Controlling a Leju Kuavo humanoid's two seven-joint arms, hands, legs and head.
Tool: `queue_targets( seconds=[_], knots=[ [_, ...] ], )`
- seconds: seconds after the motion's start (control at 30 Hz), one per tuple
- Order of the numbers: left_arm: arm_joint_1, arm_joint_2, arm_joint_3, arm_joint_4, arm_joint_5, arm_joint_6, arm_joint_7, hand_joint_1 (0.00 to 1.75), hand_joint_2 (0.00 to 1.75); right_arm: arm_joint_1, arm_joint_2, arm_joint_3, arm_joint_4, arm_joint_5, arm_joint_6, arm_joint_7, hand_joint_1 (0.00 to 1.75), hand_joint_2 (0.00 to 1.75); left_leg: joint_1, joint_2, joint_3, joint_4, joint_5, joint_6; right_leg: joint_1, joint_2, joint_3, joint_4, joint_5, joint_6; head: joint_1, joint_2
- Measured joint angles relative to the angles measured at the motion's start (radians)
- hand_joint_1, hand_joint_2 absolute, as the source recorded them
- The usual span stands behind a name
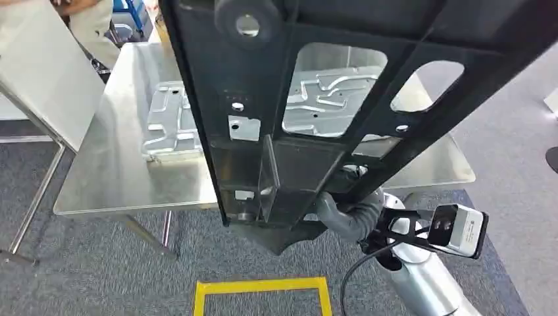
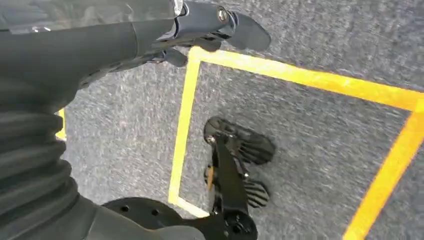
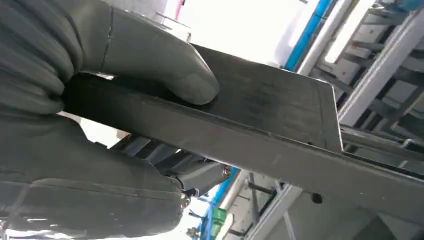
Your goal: Take the parts from the cabinet and place them on the table.
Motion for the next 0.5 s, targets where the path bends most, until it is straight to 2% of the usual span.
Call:
queue_targets(
  seconds=[0.07, 0.1, 0.13, 0.17, 0.23, 0.27, 0.3, 0.33, 0.4, 0.43, 0.47, 0.5],
  knots=[
    [0.002, 0.000, -0.001, 0.000, 0.000, 0.002, 0.000, 0.00, 1.75, 0.004, 0.002, 0.000, 0.000, 0.001, 0.002, 0.002, 1.75, 1.75, 0.002, 0.000, -0.091, 0.164, -0.064, -0.006, 0.002, -0.001, 0.008, 0.000, -0.009, -0.005, 0.001, 0.000],
    [0.004, 0.000, -0.002, 0.000, 0.000, 0.003, 0.002, 0.00, 1.75, 0.009, 0.003, 0.000, 0.000, 0.003, 0.002, 0.004, 1.75, 1.75, 0.002, 0.000, -0.127, 0.220, -0.072, -0.008, 0.002, -0.001, 0.013, 0.001, -0.013, -0.005, 0.000, 0.000],
    [0.005, 0.000, -0.003, 0.000, 0.000, 0.003, 0.003, 0.00, 1.75, 0.012, 0.004, 0.000, 0.000, 0.004, 0.002, 0.004, 1.75, 1.75, 0.002, 0.000, -0.142, 0.227, -0.053, -0.009, 0.002, -0.001, 0.020, 0.001, -0.019, -0.004, 0.000, 0.000],
    [0.004, 0.000, -0.003, 0.000, 0.000, 0.003, 0.003, 0.00, 1.75, 0.013, 0.006, -0.001, 0.000, 0.007, 0.001, 0.005, 1.75, 1.75, 0.003, 0.000, -0.130, 0.180, -0.004, -0.010, 0.002, 0.000, 0.030, 0.001, -0.026, -0.003, 0.000, 0.000],
    [0.002, 0.002, -0.006, 0.000, 0.000, 0.005, 0.005, 0.00, 1.75, 0.013, 0.012, -0.006, -0.004, 0.009, -0.002, 0.005, 1.75, 1.75, 0.004, 0.000, -0.067, 0.014, 0.107, -0.007, 0.001, 0.001, 0.050, 0.004, -0.042, 0.002, 0.000, 0.000],
    [0.003, 0.002, -0.009, 0.000, 0.000, 0.005, 0.006, 0.00, 1.75, 0.013, 0.014, -0.010, -0.007, 0.011, -0.003, 0.004, 1.75, 1.75, 0.004, 0.000, -0.046, -0.053, 0.135, -0.002, 0.001, 0.001, 0.054, 0.005, -0.050, 0.006, 0.000, 0.000],
    [0.001, 0.003, -0.011, 0.000, 0.000, 0.005, 0.007, 0.00, 1.75, 0.012, 0.016, -0.012, -0.011, 0.015, -0.005, 0.002, 1.75, 1.75, -0.002, 0.000, -0.030, -0.071, 0.120, 0.003, 0.009, 0.003, 0.054, 0.013, -0.056, 0.014, -0.001, 0.000],
    [-0.001, 0.005, -0.013, 0.000, 0.000, 0.005, 0.009, 0.00, 1.75, 0.013, 0.016, -0.016, -0.021, 0.022, -0.006, 0.001, 1.75, 1.75, -0.002, 0.000, -0.026, -0.078, 0.107, 0.014, 0.008, 0.004, 0.049, 0.012, -0.056, 0.018, 0.000, 0.000],
    [0.001, 0.008, -0.016, 0.000, 0.000, 0.004, 0.010, 0.00, 1.75, 0.020, 0.016, -0.026, -0.046, 0.029, -0.013, -0.005, 1.75, 1.75, -0.003, -0.001, -0.028, -0.080, 0.103, 0.024, 0.006, 0.001, 0.051, 0.006, -0.059, 0.027, -0.001, 0.000],
    [0.001, 0.007, -0.018, 0.000, 0.000, 0.003, 0.010, 0.00, 1.75, 0.021, 0.016, -0.031, -0.061, 0.030, -0.015, -0.009, 1.75, 1.75, 0.002, -0.001, -0.021, -0.087, 0.103, 0.030, 0.011, 0.001, 0.058, 0.004, -0.063, 0.034, 0.000, 0.000],
    [0.001, 0.008, -0.018, 0.000, 0.000, 0.002, 0.010, 0.00, 1.75, 0.021, 0.016, -0.036, -0.075, 0.032, -0.018, -0.011, 1.75, 1.75, 0.007, -0.001, -0.011, -0.095, 0.103, 0.035, 0.006, 0.001, 0.059, 0.021, -0.074, 0.038, 0.000, 0.000],
    [0.000, 0.008, -0.018, 0.000, 0.000, 0.002, 0.010, 0.00, 1.75, 0.021, 0.016, -0.039, -0.082, 0.032, -0.018, -0.014, 1.75, 1.75, 0.007, 0.000, -0.004, -0.099, 0.100, 0.040, 0.006, 0.001, 0.031, 0.074, -0.100, 0.043, 0.006, 0.000]
  ],
)
